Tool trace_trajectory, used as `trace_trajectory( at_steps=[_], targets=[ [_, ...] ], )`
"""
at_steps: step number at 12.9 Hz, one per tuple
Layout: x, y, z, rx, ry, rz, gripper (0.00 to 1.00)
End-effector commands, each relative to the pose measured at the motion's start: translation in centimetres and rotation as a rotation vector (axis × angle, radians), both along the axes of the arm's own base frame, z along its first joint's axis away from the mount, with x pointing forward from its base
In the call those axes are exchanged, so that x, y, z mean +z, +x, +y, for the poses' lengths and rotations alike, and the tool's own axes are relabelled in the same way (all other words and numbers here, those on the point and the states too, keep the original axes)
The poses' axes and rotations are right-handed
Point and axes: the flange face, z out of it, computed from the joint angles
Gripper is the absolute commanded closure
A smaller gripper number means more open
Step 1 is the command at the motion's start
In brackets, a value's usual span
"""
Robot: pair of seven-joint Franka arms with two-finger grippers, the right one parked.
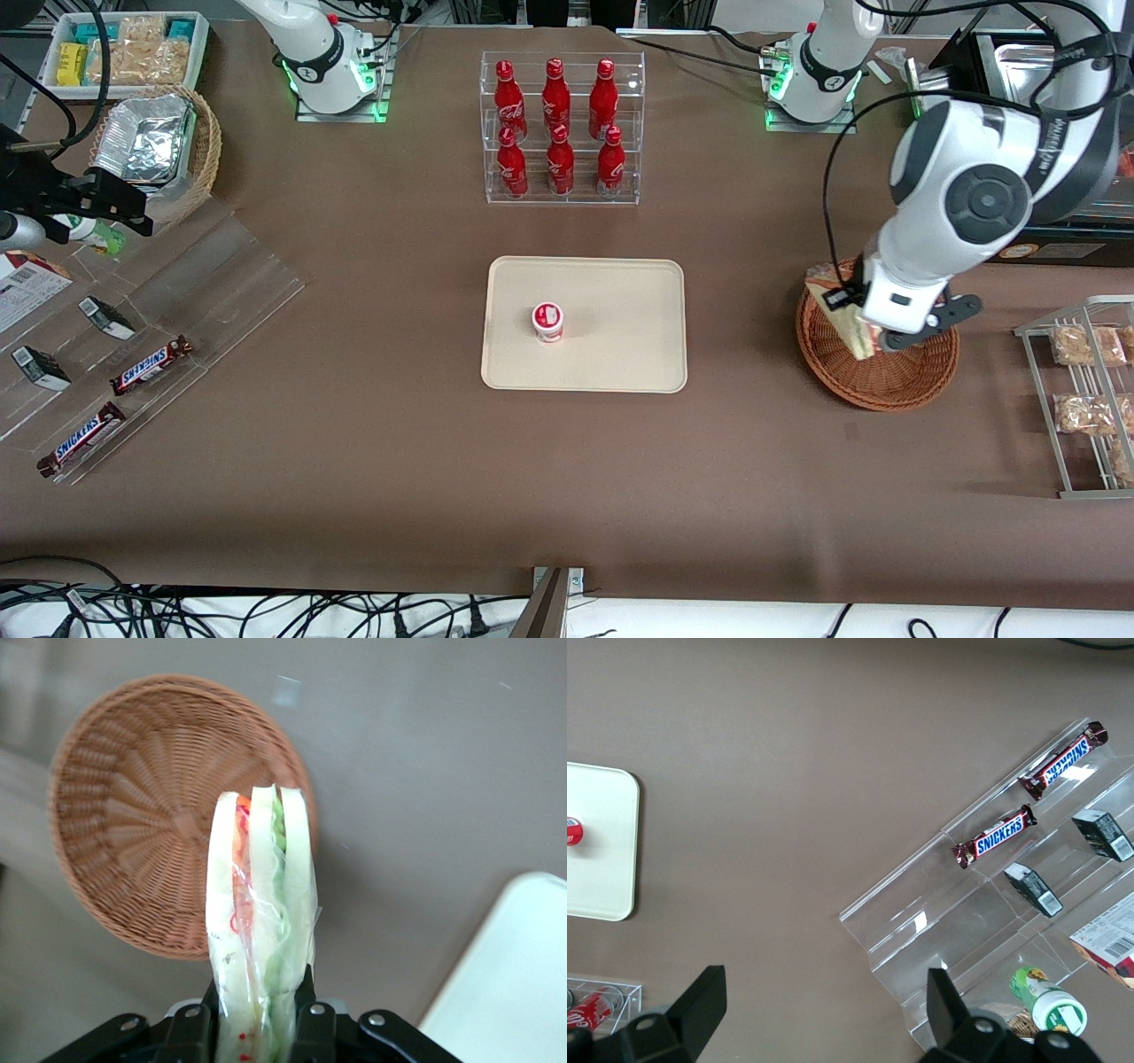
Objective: Place sandwich from basket to tray
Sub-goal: 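Carry the held sandwich over the cream tray beside the red cup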
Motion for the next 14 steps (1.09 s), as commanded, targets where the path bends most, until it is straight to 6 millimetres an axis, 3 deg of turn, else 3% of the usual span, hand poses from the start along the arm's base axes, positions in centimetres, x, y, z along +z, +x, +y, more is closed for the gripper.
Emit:
trace_trajectory(
  at_steps=[1, 7, 14],
  targets=[
    [-0.5, -0.5, -4.6, -0.12, 0.002, 0.008, 0.68],
    [-5.1, -4.1, -17.2, -0.373, -0.039, 0.006, 0.67],
    [-11.7, -7.8, -25.3, -0.451, -0.038, -0.022, 0.66]
  ],
)
